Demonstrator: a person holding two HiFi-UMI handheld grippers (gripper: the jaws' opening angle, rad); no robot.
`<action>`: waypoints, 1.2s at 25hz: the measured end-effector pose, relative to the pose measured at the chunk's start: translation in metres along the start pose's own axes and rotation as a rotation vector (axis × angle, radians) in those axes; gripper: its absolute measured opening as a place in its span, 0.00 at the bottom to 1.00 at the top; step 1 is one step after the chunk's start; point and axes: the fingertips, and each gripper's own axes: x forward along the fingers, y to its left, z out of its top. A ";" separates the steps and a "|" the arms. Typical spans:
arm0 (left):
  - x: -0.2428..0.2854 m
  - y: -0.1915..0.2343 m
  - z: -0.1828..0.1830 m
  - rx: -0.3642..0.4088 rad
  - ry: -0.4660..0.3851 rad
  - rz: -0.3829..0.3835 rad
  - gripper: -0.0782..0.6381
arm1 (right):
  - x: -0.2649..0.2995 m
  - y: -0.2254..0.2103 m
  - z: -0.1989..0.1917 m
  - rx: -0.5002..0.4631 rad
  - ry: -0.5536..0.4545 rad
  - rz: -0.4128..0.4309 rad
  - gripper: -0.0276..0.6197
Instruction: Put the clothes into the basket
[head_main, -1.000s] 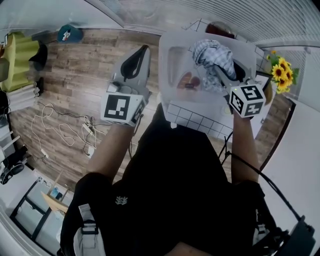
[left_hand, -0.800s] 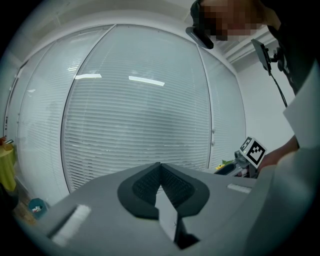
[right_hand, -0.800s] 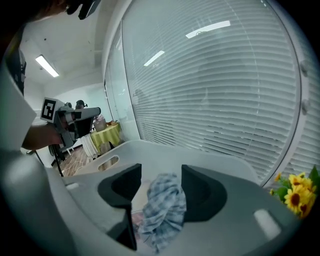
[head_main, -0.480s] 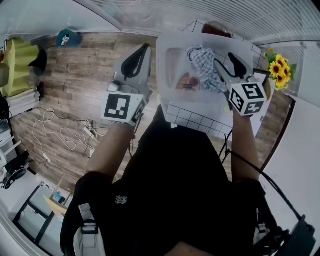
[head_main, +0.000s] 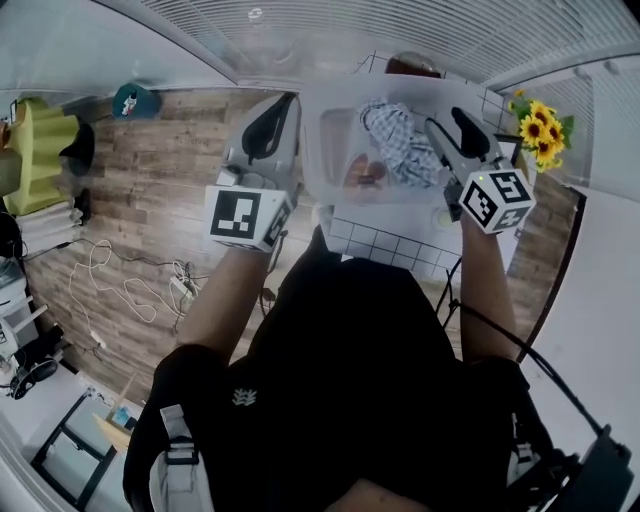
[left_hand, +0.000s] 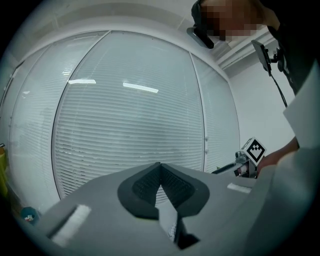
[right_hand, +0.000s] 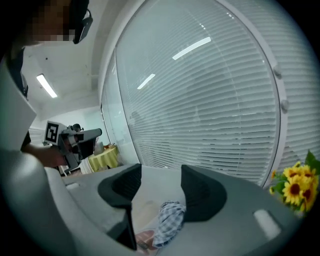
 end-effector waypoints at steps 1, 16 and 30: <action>0.001 -0.002 0.003 0.003 -0.008 -0.004 0.12 | -0.004 -0.002 0.003 0.013 -0.022 -0.002 0.42; -0.010 -0.026 0.026 0.026 -0.050 -0.035 0.12 | -0.077 -0.023 0.032 -0.018 -0.196 -0.118 0.40; -0.022 -0.048 0.037 0.045 -0.065 -0.044 0.12 | -0.140 -0.039 0.031 -0.039 -0.257 -0.187 0.17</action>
